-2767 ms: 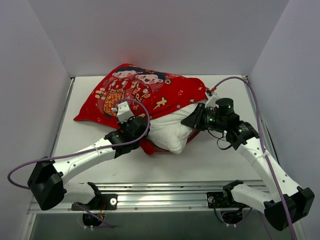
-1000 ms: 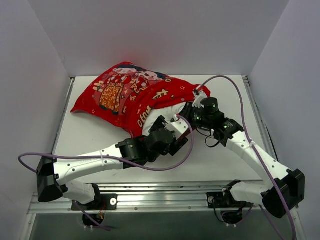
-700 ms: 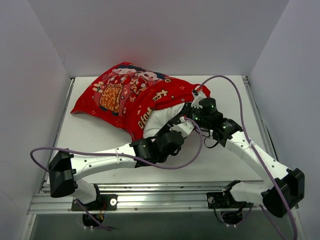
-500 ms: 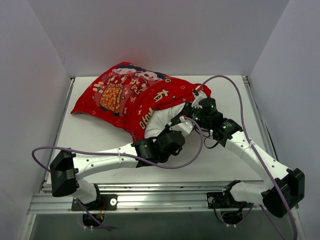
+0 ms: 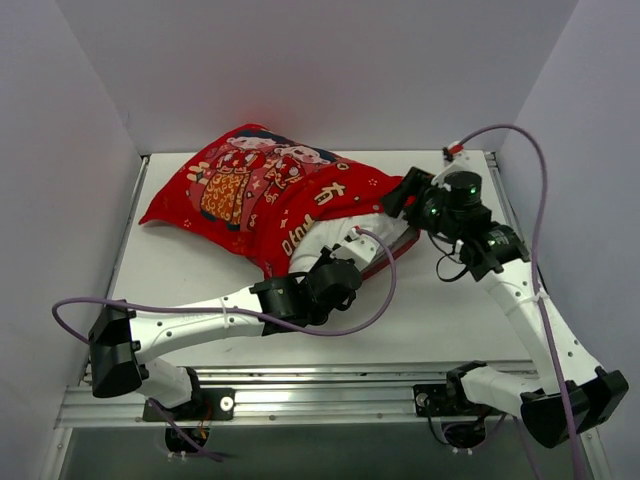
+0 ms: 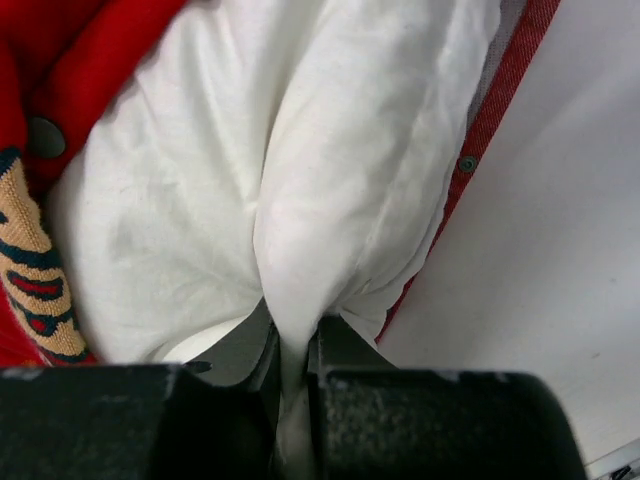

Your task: Remove the pillowcase from the pillow

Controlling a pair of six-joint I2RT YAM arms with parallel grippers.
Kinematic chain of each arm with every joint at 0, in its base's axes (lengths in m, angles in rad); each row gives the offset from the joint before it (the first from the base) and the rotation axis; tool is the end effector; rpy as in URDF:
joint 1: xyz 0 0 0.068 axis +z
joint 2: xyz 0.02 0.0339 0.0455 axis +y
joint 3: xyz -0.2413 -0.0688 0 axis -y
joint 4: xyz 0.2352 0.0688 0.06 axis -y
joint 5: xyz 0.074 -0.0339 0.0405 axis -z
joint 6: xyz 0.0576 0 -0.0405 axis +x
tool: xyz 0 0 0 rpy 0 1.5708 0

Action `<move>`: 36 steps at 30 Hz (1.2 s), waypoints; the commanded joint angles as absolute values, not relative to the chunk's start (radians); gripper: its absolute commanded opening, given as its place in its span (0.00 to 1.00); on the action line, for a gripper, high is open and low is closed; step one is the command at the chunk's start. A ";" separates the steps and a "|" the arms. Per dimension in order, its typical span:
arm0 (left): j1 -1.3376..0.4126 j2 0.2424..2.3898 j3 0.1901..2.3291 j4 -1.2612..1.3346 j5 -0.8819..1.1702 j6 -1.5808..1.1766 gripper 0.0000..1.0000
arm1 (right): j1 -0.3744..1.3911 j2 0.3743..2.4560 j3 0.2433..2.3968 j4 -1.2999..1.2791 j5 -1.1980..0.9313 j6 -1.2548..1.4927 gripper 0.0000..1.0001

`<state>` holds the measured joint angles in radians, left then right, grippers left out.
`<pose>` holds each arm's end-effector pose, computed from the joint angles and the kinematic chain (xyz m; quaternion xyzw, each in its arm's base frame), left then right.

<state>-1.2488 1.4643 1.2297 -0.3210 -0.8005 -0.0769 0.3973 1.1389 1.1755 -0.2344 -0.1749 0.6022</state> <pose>0.1449 -0.3038 0.2969 0.2873 0.7753 -0.0071 0.5624 0.2543 0.1176 0.3755 0.0237 0.7721 0.3619 0.5218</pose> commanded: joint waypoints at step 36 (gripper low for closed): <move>-1.243 1.378 1.249 -0.379 -0.795 -0.132 0.02 | 0.179 1.204 1.020 -0.054 -0.114 0.778 0.49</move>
<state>-1.2491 1.4425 1.2289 -0.4217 -0.7544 -0.1173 0.1783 1.1835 0.9958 -0.1062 -0.1364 0.7639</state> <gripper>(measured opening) 0.128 0.499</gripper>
